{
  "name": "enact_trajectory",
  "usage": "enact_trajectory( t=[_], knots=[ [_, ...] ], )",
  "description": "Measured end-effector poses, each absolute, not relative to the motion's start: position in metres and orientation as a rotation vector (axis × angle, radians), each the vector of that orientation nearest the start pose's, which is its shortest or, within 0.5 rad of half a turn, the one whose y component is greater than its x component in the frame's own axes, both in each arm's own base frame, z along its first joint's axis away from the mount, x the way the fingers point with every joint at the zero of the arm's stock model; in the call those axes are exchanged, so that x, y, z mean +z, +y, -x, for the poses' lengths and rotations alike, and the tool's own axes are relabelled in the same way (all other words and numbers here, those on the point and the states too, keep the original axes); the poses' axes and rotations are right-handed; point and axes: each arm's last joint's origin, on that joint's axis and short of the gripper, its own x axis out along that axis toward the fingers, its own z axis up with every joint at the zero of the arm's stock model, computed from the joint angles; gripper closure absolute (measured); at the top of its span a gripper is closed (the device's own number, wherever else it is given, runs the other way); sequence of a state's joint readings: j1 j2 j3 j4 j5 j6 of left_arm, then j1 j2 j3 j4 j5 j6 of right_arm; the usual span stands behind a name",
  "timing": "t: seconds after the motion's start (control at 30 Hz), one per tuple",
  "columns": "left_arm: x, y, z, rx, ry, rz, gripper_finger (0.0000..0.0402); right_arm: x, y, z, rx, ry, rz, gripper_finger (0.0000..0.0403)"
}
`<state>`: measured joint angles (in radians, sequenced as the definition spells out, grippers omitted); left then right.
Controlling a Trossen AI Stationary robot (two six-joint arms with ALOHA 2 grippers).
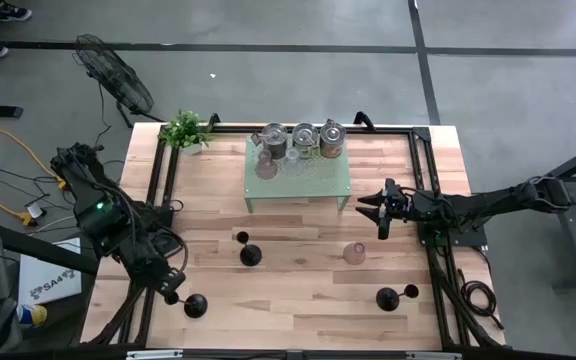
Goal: Pick & Place candle stick holders
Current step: Put the bottom left black candle holder on the shelf
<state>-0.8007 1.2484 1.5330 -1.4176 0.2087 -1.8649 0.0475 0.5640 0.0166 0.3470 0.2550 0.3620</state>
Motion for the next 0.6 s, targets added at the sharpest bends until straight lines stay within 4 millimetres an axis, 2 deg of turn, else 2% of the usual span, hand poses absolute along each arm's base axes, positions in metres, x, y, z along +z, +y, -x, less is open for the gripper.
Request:
enact_trajectory(
  t=[0.13, 0.27, 0.47, 0.6],
  knots=[
    [0.3941, -0.1445, -0.1358, 0.405, 1.380, 1.184, 0.0400, 0.1493, -0.0011, -0.1314, -0.240, 0.159, -0.329, 0.0255],
    [0.3939, -0.1442, -0.1362, 0.426, 1.363, 1.197, 0.0379, 0.1493, -0.0011, -0.1314, -0.240, 0.159, -0.329, 0.0255],
    [0.3936, -0.1453, -0.1367, 0.466, 1.371, 1.252, 0.0297, 0.1493, -0.0011, -0.1314, -0.240, 0.159, -0.329, 0.0255],
    [0.3900, -0.1516, -0.1399, 0.476, 1.454, 1.262, 0.0250, 0.1493, -0.0011, -0.1314, -0.240, 0.159, -0.329, 0.0255]
  ],
)
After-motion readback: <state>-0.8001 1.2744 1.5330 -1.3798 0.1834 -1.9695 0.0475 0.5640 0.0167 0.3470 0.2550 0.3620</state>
